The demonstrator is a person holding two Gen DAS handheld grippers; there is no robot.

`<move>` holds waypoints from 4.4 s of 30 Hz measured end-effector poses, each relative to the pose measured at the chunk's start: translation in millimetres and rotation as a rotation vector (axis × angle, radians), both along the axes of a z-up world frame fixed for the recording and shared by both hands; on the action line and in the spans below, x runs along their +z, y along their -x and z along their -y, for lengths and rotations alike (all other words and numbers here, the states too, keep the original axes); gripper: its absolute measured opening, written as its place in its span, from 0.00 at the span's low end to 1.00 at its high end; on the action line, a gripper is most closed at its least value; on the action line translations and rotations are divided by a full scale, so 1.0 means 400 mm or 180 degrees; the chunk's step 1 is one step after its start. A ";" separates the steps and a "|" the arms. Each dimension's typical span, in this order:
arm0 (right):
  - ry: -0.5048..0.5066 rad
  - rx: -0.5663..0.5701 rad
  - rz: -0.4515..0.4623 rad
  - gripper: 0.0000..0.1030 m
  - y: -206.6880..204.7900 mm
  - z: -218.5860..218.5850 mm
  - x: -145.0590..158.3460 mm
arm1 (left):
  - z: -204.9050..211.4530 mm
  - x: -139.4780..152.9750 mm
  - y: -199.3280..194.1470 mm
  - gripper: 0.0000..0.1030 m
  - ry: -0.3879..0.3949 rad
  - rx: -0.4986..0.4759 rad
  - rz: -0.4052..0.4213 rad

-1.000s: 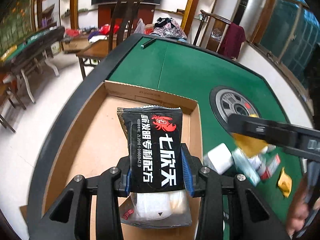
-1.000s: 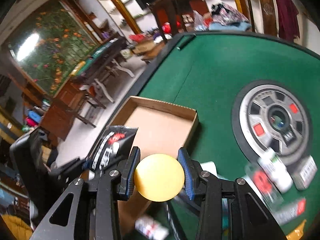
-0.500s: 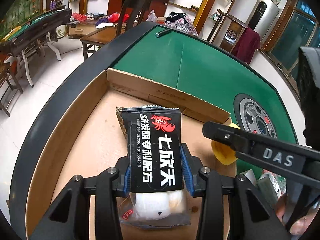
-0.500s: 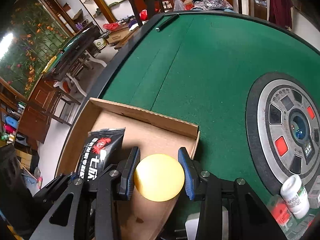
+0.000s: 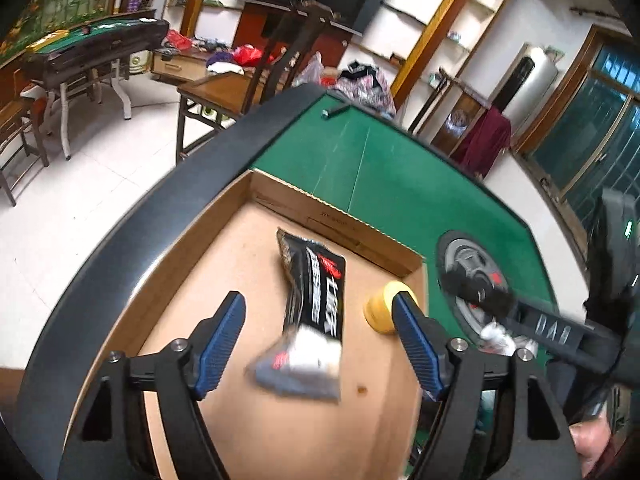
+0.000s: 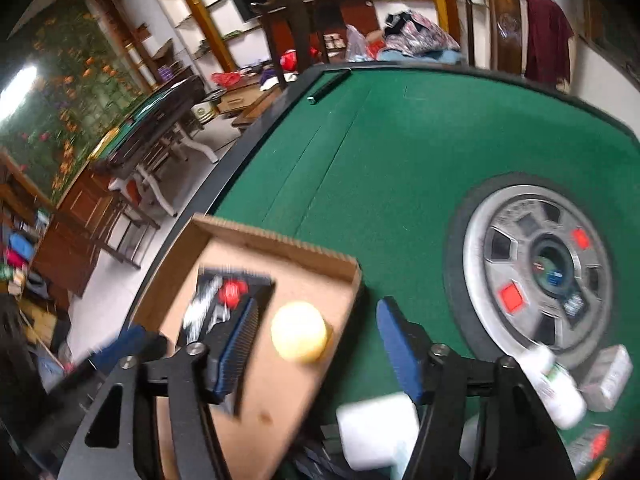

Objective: Organize objects
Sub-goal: 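Lower the black snack packet into the cardboard tray with left tool while right tool drops the yellow ball in, then reach to the white pill bottle and grasp it with the left tool, then grasp the green-capped black marker with right tool while left tool lifts the pill bottle, then carry the pill bottle into the tray with left tool while right tool drops the marker in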

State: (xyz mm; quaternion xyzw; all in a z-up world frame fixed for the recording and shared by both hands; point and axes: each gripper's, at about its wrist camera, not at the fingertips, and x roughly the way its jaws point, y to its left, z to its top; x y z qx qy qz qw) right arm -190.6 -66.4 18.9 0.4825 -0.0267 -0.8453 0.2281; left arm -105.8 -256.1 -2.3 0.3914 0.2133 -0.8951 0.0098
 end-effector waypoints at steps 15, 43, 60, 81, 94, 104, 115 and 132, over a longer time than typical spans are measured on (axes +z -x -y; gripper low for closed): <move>-0.0004 0.0083 -0.0002 0.76 -0.262 -0.263 -0.039 | -0.444 -0.016 -0.312 0.82 0.1876 -0.2251 -0.0447; 0.0071 -0.0885 -0.0161 0.82 -0.339 -0.671 -0.048 | -0.432 -0.129 -0.246 0.60 0.2240 -0.2130 0.0185; -0.0300 -0.0082 -0.0352 0.83 -0.404 -0.490 -0.087 | -0.357 -0.079 -0.221 0.55 0.1083 -0.1625 -0.0076; -0.0703 0.0759 -0.0237 0.22 -0.374 -0.188 -0.178 | -0.390 -0.086 -0.299 0.55 0.1146 -0.1739 0.0206; -0.0406 0.0461 -0.0126 0.22 -0.393 -0.321 -0.167 | -0.455 -0.149 -0.229 0.72 0.1206 -0.1769 0.0360; -0.0431 0.0449 -0.0181 0.24 -0.391 -0.324 -0.165 | -0.493 -0.174 -0.207 0.60 0.1404 -0.1772 0.0381; -0.0393 0.0697 -0.0235 0.21 -0.365 -0.246 -0.167 | -0.495 -0.127 -0.283 0.60 0.1216 -0.1742 0.0136; 0.0666 0.0566 -0.0016 0.16 -0.374 -0.306 0.034 | -0.222 0.196 -0.362 0.60 0.0513 -0.1033 -0.0517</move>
